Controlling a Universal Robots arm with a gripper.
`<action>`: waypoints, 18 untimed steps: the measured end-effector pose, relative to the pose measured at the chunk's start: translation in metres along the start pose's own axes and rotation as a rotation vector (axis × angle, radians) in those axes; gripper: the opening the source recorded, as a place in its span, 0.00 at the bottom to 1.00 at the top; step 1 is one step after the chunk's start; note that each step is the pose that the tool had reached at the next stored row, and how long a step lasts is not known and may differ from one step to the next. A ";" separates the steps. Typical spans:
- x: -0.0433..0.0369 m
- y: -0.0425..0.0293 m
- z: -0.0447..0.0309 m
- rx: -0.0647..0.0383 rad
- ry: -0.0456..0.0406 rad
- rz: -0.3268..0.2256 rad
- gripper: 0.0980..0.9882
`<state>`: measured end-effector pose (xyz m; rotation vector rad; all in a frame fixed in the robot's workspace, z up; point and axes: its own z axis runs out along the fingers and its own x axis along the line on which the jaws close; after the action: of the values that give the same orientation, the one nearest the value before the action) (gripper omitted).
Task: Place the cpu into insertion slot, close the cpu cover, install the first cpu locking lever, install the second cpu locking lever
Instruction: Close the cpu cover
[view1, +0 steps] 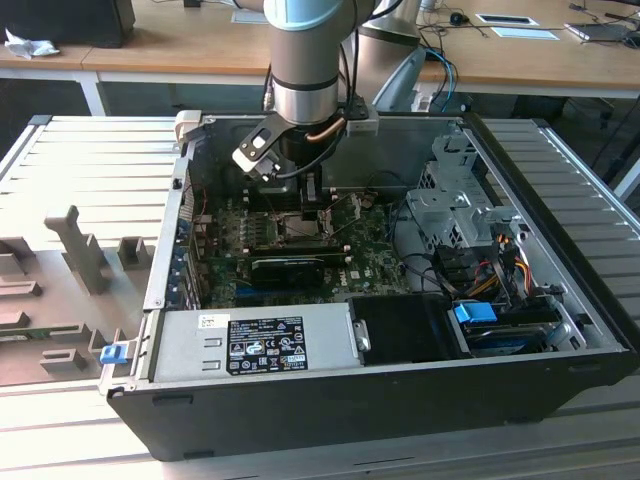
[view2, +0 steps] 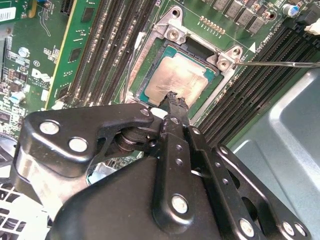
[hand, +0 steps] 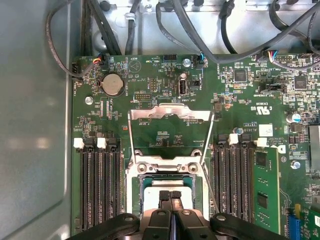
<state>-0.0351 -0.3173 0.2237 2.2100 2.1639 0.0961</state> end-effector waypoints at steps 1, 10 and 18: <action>0.0000 0.0000 -0.0004 0.000 0.0000 0.000 0.01; 0.0002 0.0021 -0.0070 0.000 0.0004 0.000 0.01; 0.0004 0.0089 -0.0190 0.000 0.0002 0.000 0.01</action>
<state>-0.0277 -0.3172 0.2433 2.2102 2.1639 0.0963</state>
